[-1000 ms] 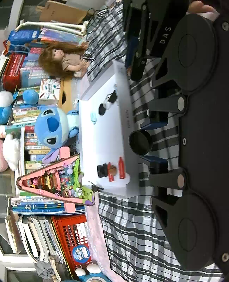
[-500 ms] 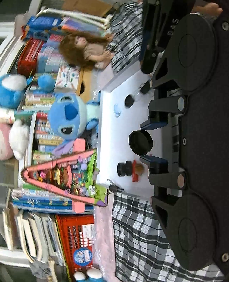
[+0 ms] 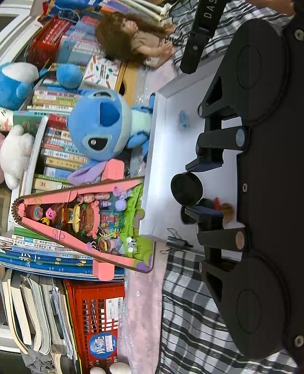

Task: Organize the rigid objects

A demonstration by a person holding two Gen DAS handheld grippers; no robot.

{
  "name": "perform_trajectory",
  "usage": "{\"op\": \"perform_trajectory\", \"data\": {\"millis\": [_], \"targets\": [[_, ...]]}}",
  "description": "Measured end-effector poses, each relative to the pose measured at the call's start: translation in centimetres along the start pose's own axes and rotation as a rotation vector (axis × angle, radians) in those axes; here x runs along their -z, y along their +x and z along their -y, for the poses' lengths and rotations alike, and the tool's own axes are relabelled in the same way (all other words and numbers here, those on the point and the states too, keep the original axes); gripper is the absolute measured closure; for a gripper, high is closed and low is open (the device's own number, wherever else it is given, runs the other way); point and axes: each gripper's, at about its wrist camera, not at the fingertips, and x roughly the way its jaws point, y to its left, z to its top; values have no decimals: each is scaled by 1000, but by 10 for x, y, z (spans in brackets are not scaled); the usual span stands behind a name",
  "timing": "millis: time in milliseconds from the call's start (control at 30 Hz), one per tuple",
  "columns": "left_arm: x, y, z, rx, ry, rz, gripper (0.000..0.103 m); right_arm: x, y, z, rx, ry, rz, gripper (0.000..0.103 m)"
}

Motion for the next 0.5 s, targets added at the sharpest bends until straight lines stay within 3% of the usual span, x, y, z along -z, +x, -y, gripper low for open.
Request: {"op": "perform_trajectory", "data": {"millis": [200, 500], "targets": [[-2, 27, -5, -3, -62, -44, 73, -10, 33, 2, 16, 12, -67, 75], [-16, 52, -4, -25, 0, -75, 73, -2, 69, 1, 62, -12, -138, 75]]}}
